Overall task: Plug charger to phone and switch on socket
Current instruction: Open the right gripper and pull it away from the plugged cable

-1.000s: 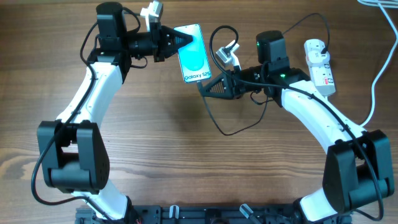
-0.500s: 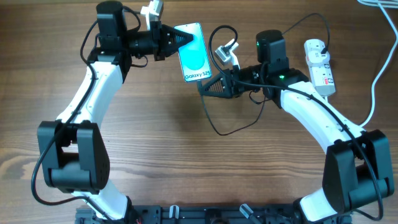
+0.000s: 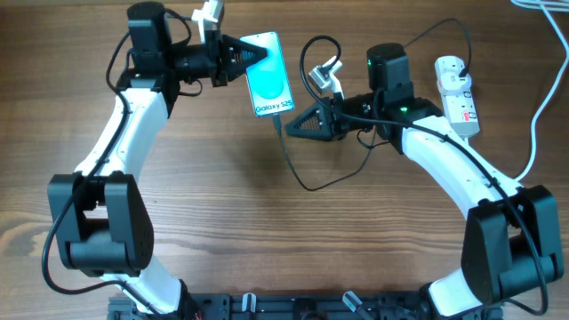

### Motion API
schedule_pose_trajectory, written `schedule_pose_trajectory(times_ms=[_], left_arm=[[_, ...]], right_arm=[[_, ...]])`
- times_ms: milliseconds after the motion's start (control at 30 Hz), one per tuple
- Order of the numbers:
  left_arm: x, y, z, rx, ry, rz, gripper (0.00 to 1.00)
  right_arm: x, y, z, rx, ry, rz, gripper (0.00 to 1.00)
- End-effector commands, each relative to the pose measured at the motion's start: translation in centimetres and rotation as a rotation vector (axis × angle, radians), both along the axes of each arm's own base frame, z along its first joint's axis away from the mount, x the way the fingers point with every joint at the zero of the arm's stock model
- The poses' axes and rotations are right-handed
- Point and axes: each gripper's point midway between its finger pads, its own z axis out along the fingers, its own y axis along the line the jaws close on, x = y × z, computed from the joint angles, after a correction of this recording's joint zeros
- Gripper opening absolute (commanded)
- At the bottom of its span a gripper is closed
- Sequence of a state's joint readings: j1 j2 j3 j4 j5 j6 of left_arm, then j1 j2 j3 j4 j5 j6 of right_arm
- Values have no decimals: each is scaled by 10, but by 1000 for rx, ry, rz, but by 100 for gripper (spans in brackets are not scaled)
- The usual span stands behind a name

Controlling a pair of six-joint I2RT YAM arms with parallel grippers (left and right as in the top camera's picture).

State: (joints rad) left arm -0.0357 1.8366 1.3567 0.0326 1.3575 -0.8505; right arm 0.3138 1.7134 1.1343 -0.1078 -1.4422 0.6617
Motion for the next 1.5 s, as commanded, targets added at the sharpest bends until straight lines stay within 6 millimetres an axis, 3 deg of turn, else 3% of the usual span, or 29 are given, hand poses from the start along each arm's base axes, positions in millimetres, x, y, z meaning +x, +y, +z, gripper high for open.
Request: schedule_pose_trajectory(times_ms=[0,200,367,767,1233,1467], left_arm=[[0,-2,0,4,-14,-1,4],[-1,-6,0,10,-32,-6,4],[-5,-14,0,10,-38,-27,4],[-43,-20,16,-91,-97,-248,4],[-73,-22,-15,-91,2,-248,4],[-83,-49,-25,-33,3,-289,4]], right_arm=[[-2,10,6,-10,-37,4,21],[-4,16,3,-24,-42,3,20],[-1,16,1,-42,-39,-19,4],[10,20,15,-6,-98,-40,5],[21,20,14,-25,-120,-92,4],[25,20,13,-39,-105,-117,5]])
